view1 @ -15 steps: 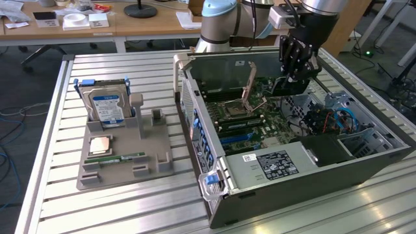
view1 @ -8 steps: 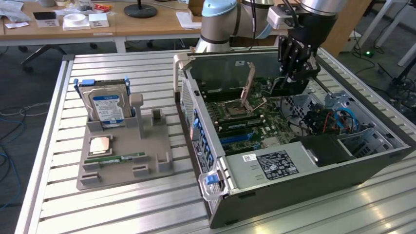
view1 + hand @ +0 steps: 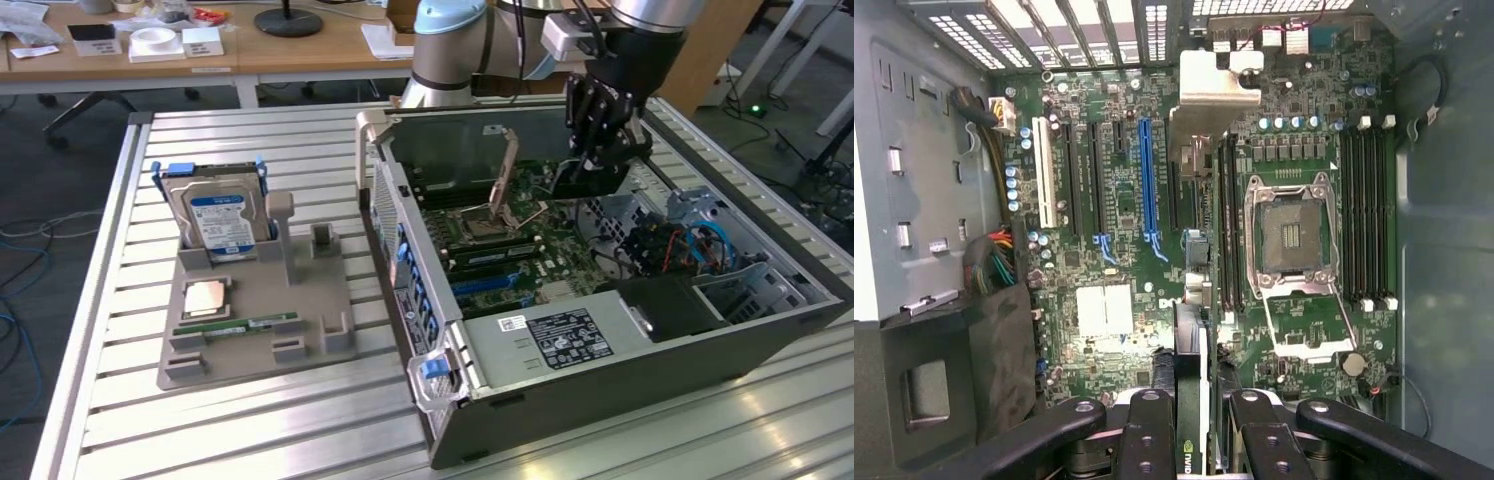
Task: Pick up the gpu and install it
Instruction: 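Insert the gpu into the slot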
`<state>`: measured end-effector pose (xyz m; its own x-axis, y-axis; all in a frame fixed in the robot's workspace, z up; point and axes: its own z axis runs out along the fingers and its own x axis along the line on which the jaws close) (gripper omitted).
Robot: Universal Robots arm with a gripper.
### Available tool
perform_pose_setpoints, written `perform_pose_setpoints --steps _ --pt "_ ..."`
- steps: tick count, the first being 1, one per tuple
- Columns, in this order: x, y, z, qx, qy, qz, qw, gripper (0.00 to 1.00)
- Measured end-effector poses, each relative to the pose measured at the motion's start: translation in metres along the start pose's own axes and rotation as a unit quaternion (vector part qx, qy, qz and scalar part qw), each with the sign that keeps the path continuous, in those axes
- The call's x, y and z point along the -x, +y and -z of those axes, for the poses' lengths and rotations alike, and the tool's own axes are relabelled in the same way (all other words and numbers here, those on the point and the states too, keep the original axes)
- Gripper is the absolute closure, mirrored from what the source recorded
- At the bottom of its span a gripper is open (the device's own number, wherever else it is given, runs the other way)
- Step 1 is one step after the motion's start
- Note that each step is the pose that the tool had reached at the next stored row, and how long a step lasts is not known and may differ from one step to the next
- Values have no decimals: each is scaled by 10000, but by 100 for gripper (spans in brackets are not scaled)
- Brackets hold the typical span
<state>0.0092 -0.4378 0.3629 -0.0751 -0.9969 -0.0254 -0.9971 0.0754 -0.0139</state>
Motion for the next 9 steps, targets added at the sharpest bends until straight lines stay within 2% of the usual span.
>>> perform_pose_setpoints --steps 4,9 --pt "-1 17 0 0 0 -2 10000 74" --pt "-7 102 -3 -1 0 -1 10000 74"
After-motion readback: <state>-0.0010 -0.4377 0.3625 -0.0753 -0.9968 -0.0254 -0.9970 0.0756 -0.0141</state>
